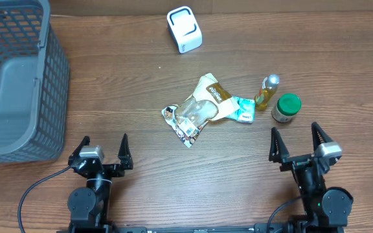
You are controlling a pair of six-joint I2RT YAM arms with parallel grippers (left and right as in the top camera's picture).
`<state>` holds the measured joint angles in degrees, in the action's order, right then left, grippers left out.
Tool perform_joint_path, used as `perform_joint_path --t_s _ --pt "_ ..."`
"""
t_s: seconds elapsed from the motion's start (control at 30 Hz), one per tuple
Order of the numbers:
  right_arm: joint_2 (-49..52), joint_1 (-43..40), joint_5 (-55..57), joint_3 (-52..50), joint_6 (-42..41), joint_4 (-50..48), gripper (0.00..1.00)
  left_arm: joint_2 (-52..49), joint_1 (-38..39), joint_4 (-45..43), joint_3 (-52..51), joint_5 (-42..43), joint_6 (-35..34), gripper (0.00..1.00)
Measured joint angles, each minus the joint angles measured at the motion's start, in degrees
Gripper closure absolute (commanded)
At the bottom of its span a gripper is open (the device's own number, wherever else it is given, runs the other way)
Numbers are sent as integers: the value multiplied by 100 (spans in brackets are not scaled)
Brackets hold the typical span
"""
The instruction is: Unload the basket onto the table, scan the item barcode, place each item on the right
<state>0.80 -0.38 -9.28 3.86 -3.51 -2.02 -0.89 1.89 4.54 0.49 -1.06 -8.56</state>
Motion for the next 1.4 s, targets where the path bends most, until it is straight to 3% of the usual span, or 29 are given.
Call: perform_joint_path --t_s 0.17,0.47,1.4 --pt "-7 0 -129 -236 210 -214 0 0 0 -2 0 0 0 0" --pt "-7 0 -216 -280 413 610 0 0 0 -2 0 0 2 0" --pt "-7 0 -236 -280 485 608 0 0 0 -2 0 0 2 1"
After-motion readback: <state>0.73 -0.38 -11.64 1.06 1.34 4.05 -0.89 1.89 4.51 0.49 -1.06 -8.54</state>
